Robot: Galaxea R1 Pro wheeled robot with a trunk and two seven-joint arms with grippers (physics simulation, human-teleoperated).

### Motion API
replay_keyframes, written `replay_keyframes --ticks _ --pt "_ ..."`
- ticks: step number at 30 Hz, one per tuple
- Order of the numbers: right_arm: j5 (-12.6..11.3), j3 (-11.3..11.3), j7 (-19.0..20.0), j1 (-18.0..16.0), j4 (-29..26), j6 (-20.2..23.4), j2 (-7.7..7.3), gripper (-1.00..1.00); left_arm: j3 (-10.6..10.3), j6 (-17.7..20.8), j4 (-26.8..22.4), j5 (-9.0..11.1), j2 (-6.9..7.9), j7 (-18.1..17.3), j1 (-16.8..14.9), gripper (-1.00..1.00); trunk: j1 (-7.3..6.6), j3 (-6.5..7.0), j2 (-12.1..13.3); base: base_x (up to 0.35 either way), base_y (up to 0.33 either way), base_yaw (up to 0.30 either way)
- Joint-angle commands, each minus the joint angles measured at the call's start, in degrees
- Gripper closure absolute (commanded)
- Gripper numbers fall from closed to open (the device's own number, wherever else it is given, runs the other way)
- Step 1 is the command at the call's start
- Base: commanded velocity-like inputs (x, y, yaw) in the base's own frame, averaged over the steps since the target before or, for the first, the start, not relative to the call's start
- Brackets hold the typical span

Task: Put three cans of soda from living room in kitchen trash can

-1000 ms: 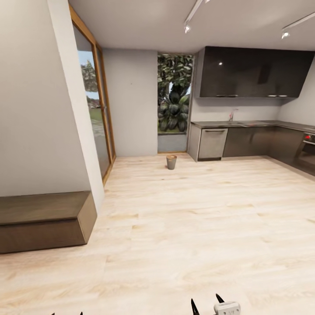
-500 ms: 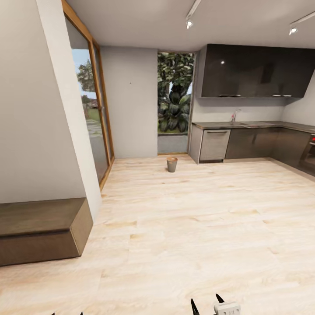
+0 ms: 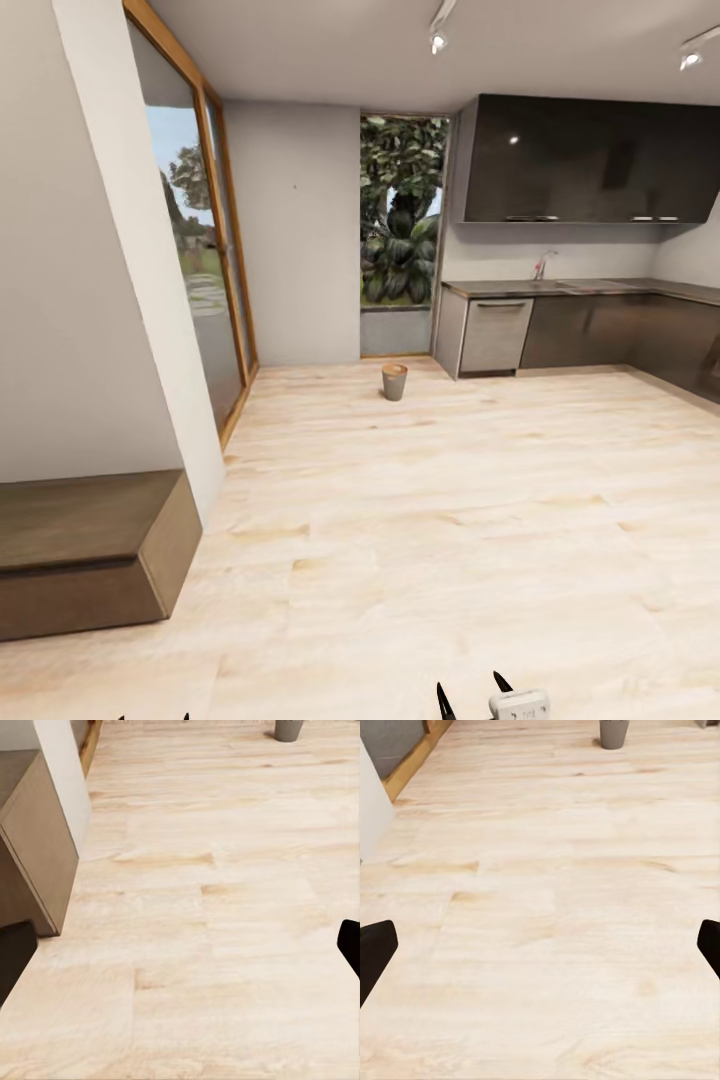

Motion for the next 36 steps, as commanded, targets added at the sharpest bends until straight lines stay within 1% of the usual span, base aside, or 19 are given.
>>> replay_keyframes --ticks 1,36 --pt "0.00 0.00 0.00 0.00 0.00 0.00 0.00 -1.00 -0.02 -0.01 0.00 -0.01 -0.02 0.00 -0.01 -1.00 0.00 0.00 0.00 0.323 0.000 0.000" --pt "0.09 0.25 0.00 0.00 0.55 0.00 0.00 -1.00 0.09 0.08 0.06 -0.02 0.14 -0.02 -0.03 -1.00 0.00 0.00 0.00 0.323 0.000 0.000"
